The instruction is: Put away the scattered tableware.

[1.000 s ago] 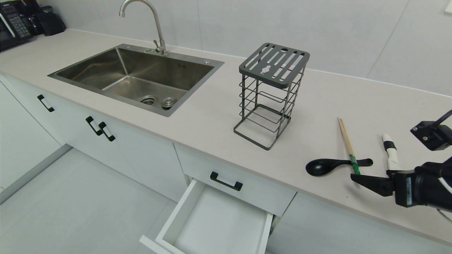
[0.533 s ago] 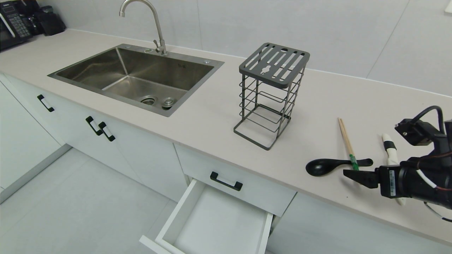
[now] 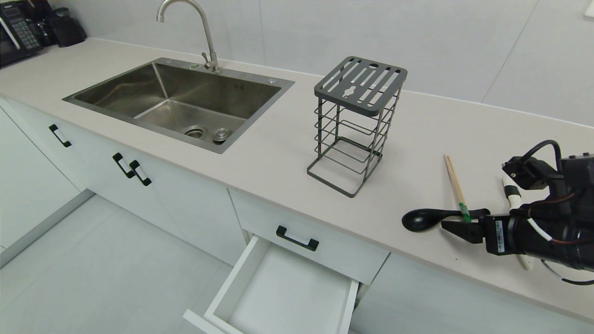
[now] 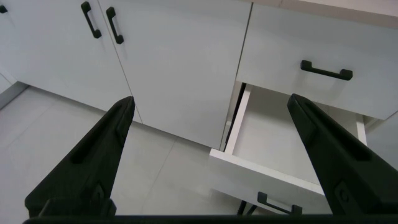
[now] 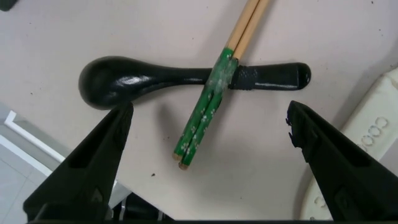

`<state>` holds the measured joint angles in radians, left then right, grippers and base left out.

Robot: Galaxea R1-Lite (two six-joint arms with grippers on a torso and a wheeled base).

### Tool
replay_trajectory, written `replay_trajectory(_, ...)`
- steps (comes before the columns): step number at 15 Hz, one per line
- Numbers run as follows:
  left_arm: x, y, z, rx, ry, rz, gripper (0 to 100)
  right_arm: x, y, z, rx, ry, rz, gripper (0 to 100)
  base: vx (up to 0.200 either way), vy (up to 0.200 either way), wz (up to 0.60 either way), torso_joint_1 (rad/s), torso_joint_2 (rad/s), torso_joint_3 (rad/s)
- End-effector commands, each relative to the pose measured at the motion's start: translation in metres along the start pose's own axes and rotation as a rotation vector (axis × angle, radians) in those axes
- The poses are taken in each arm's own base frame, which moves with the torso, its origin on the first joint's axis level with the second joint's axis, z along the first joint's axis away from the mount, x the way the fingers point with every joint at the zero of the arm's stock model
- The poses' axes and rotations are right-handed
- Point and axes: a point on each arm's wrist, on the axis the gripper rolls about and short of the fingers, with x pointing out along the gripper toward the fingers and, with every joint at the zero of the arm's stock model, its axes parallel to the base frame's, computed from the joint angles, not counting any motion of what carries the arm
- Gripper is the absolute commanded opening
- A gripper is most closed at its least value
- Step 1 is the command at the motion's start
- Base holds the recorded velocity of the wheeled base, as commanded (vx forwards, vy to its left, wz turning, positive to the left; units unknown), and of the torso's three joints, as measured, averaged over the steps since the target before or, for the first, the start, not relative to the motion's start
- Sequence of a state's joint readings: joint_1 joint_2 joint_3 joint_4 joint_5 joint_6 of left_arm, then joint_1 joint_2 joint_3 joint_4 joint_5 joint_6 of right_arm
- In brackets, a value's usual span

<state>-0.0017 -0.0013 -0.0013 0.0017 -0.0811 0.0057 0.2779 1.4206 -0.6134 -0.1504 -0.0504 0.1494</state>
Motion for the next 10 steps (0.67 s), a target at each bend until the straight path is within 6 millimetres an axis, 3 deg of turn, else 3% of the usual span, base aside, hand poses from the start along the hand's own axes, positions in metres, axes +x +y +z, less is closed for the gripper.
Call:
replay_trajectory(1, 0.0002, 0.0, -0.0003, 0.0, 0.002, 0.001, 100, 0.0028, -0.0001, -0.001, -0.002, 0.01, -0.002, 100, 0.0, 0.0, 0.0, 0.0, 0.0, 0.0)
replay_trajectory(9, 0.0001, 0.0, 0.0001, 0.0, 0.001, 0.0, 100, 0.0105, 0.0004, -0.0033, -0.043, 0.04, -0.003, 100, 0.0, 0.0, 0.0, 0.0, 0.0, 0.0)
replay_trajectory(10, 0.0002, 0.0, -0.0003, 0.0, 0.002, 0.0, 100, 0.0123, 0.0006, -0.0026, -0.05, 0.043, -0.003, 0, 0.0, 0.0, 0.0, 0.0, 0.0, 0.0)
